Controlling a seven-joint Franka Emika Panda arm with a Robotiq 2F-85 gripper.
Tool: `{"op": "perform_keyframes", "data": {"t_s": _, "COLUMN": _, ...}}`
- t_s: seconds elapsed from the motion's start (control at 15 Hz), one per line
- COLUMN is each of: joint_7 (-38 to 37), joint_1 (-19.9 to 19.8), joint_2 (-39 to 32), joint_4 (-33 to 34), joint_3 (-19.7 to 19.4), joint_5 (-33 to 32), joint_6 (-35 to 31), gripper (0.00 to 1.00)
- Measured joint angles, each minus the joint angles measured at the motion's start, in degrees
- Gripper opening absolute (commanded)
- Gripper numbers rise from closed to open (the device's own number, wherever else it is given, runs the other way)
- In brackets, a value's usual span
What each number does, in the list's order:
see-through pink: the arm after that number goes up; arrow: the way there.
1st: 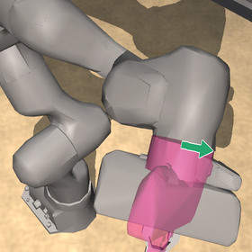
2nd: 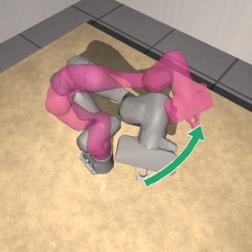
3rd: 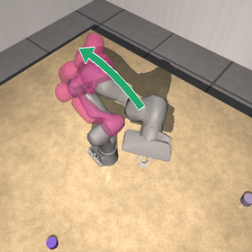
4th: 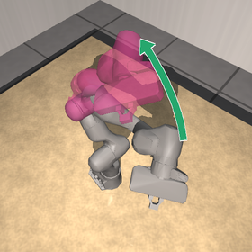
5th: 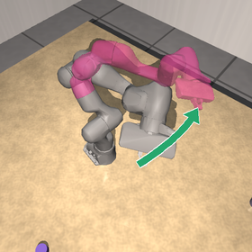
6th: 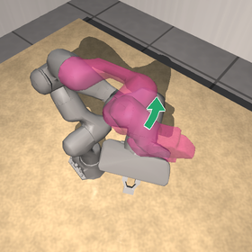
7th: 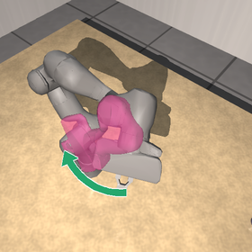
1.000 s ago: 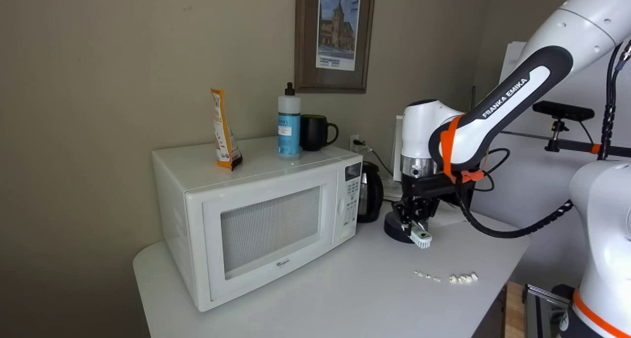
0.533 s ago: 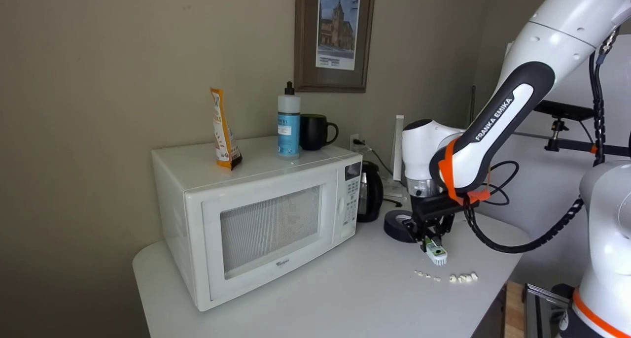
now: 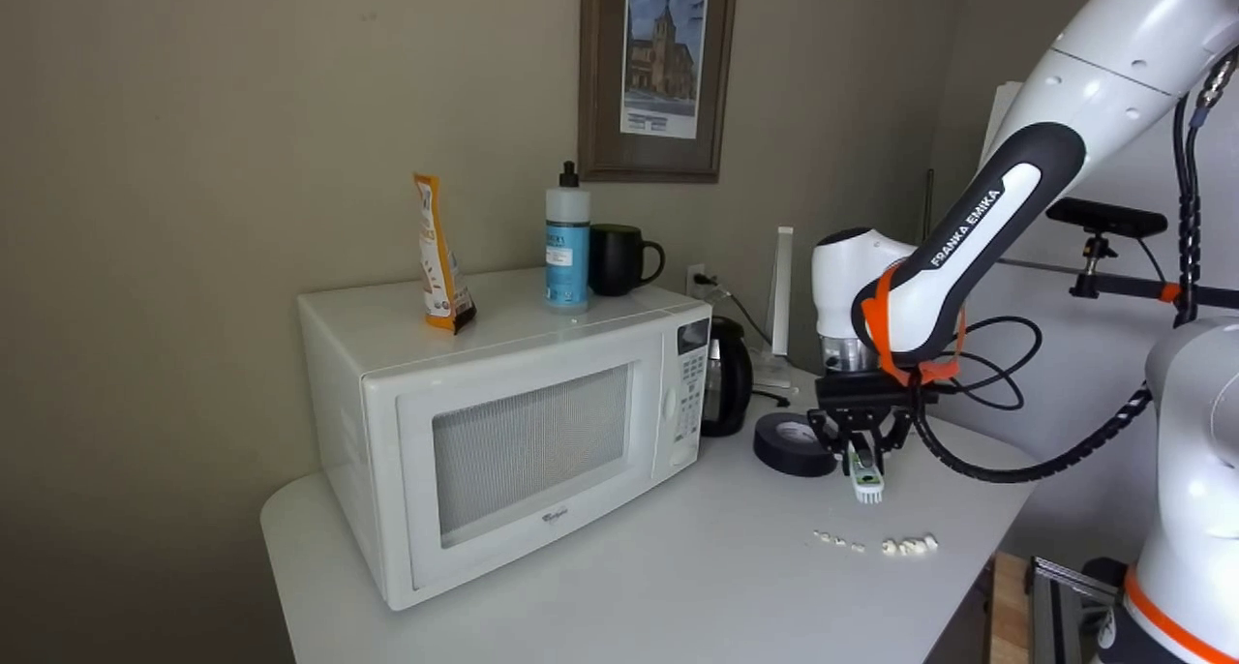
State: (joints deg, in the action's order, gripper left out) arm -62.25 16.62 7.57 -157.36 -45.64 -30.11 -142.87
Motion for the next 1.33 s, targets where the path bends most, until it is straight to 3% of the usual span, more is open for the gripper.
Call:
{"op": "perform_keyframes", "data": {"t_s": 0.13, "joint_7": -1.4, "joint_1": -1.4, "joint_2": -0.9, "joint_4": 0.0, "joint_3": -2.8, "joint_5": 0.3, "joint_6": 0.0, "gripper": 0.18}}
{"op": "perform_keyframes", "data": {"t_s": 0.2, "joint_7": -1.3, "joint_1": -4.1, "joint_2": -1.6, "joint_4": 0.0, "joint_3": -2.1, "joint_5": 1.4, "joint_6": 0.0, "gripper": 0.18}}
{"op": "perform_keyframes", "data": {"t_s": 0.47, "joint_7": 4.7, "joint_1": -20.4, "joint_2": -5.3, "joint_4": -0.1, "joint_3": 5.5, "joint_5": 3.2, "joint_6": -0.1, "gripper": 0.18}}
{"op": "perform_keyframes", "data": {"t_s": 0.73, "joint_7": 10.9, "joint_1": -29.4, "joint_2": -8.9, "joint_4": -0.1, "joint_3": 9.5, "joint_5": 3.2, "joint_6": -0.8, "gripper": 0.18}}
{"op": "perform_keyframes", "data": {"t_s": 1.0, "joint_7": 12.6, "joint_1": -32.1, "joint_2": -13.1, "joint_4": -0.2, "joint_3": 13.0, "joint_5": 3.3, "joint_6": -7.2, "gripper": 0.18}}
{"op": "perform_keyframes", "data": {"t_s": 1.33, "joint_7": 12.6, "joint_1": -31.1, "joint_2": -17.9, "joint_4": -0.1, "joint_3": 16.1, "joint_5": 2.6, "joint_6": -11.5, "gripper": 0.18}}
